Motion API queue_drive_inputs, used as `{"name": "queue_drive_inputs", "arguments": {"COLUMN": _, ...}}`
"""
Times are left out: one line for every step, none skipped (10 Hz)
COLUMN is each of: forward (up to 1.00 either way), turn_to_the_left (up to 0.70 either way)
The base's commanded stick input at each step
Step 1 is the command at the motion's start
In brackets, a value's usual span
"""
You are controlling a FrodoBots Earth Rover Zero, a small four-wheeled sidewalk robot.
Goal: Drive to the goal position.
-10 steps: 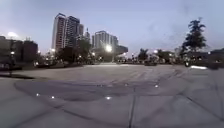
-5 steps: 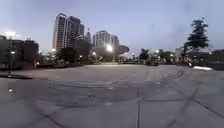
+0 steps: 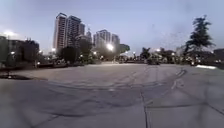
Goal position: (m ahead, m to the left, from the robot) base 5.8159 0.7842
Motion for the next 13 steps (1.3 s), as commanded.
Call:
{"name": "queue_drive_inputs", "arguments": {"forward": 0.7, "turn_to_the_left": 0.0}}
{"name": "queue_drive_inputs", "arguments": {"forward": 0.7, "turn_to_the_left": 0.0}}
{"name": "queue_drive_inputs", "arguments": {"forward": 0.7, "turn_to_the_left": 0.0}}
{"name": "queue_drive_inputs", "arguments": {"forward": 0.7, "turn_to_the_left": 0.0}}
{"name": "queue_drive_inputs", "arguments": {"forward": 0.7, "turn_to_the_left": 0.0}}
{"name": "queue_drive_inputs", "arguments": {"forward": 0.7, "turn_to_the_left": 0.0}}
{"name": "queue_drive_inputs", "arguments": {"forward": 0.7, "turn_to_the_left": 0.0}}
{"name": "queue_drive_inputs", "arguments": {"forward": 0.7, "turn_to_the_left": 0.0}}
{"name": "queue_drive_inputs", "arguments": {"forward": 0.7, "turn_to_the_left": 0.0}}
{"name": "queue_drive_inputs", "arguments": {"forward": 0.7, "turn_to_the_left": 0.0}}
{"name": "queue_drive_inputs", "arguments": {"forward": 0.7, "turn_to_the_left": 0.0}}
{"name": "queue_drive_inputs", "arguments": {"forward": 0.7, "turn_to_the_left": 0.0}}
{"name": "queue_drive_inputs", "arguments": {"forward": 0.7, "turn_to_the_left": 0.0}}
